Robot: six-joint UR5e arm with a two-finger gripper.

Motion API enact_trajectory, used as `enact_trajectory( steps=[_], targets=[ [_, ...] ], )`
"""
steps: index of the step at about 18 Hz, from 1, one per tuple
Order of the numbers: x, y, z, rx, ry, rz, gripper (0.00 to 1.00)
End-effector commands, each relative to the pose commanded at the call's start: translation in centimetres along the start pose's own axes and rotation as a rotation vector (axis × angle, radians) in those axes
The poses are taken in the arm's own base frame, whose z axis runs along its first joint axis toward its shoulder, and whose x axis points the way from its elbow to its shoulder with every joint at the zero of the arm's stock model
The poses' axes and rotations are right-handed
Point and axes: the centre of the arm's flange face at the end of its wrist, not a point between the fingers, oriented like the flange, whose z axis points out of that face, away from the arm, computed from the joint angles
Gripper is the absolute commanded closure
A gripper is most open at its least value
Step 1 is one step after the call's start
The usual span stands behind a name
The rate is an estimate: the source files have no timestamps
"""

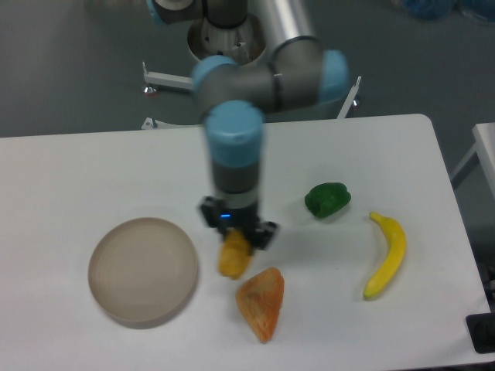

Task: Place the yellow pepper on the plate
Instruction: 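Carry the yellow pepper over to the beige plate, then lower the yellow pepper onto the plate and open the gripper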

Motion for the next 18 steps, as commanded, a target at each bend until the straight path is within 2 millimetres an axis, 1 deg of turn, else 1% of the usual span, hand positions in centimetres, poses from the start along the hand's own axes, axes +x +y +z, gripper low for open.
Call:
enact_trajectory(
  steps=[1,3,4,5,7,9,18],
  targets=[
    [2.2,-0.2,1.0,-0.015,0.01,-0.008,0.6],
    [5.5,-0.6,2.6,-0.026,0.017,-0.019,0.6],
    [7.2,-0.9,3.7,-0.03,0.02,-0.018,0.6],
    [8.4,-1.1,4.6,-0.026,0.019,-0.018,0.6],
    [9.3,-1.2,6.3,-0.029,0.021,-0.022,0.6],
    [9.6,-0.8,7.6,-0.048,0.025,-0.013,0.6],
    [9.5,-0.8,8.8,-0.053,0.024,-0.004,0.59]
  ],
)
